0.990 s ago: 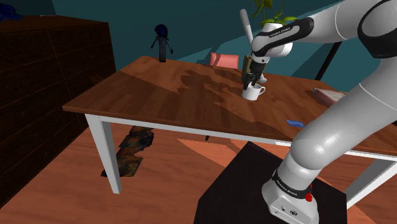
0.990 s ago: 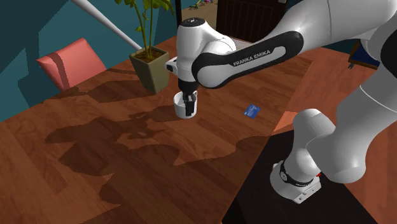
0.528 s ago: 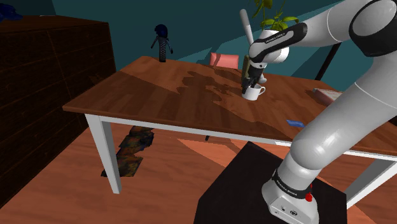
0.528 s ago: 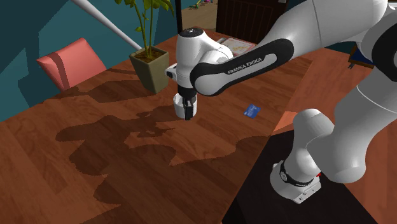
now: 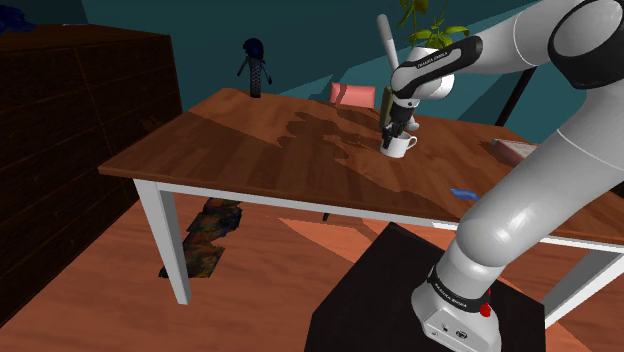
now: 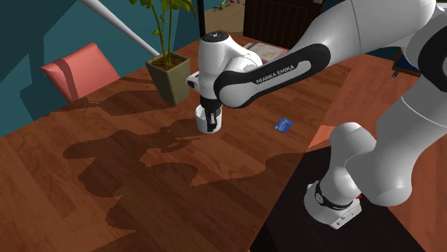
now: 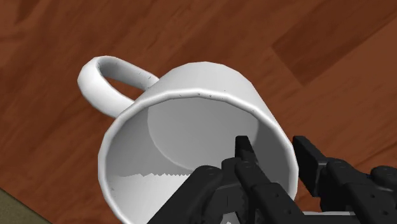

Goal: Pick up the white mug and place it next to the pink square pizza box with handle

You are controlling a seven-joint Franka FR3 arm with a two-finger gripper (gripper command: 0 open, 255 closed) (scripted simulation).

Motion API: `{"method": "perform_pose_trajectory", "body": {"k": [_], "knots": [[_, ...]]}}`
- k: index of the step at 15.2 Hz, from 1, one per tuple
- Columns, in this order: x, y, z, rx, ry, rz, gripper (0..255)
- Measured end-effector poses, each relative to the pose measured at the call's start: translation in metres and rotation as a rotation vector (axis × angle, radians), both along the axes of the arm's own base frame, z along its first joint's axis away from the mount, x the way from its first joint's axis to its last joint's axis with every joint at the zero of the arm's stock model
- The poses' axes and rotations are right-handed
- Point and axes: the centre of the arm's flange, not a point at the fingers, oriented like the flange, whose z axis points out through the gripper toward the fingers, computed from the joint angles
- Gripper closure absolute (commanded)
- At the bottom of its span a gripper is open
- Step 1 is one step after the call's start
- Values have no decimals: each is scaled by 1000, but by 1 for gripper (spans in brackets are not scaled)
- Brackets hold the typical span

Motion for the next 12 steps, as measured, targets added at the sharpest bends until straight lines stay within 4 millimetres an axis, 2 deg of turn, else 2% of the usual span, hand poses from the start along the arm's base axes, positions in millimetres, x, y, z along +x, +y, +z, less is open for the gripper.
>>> {"method": "perform_pose_trajectory", "body": {"k": [8, 12], "knots": [[0, 0, 0, 0, 0, 0, 255], [1, 0, 16, 0, 0, 0, 255]]}}
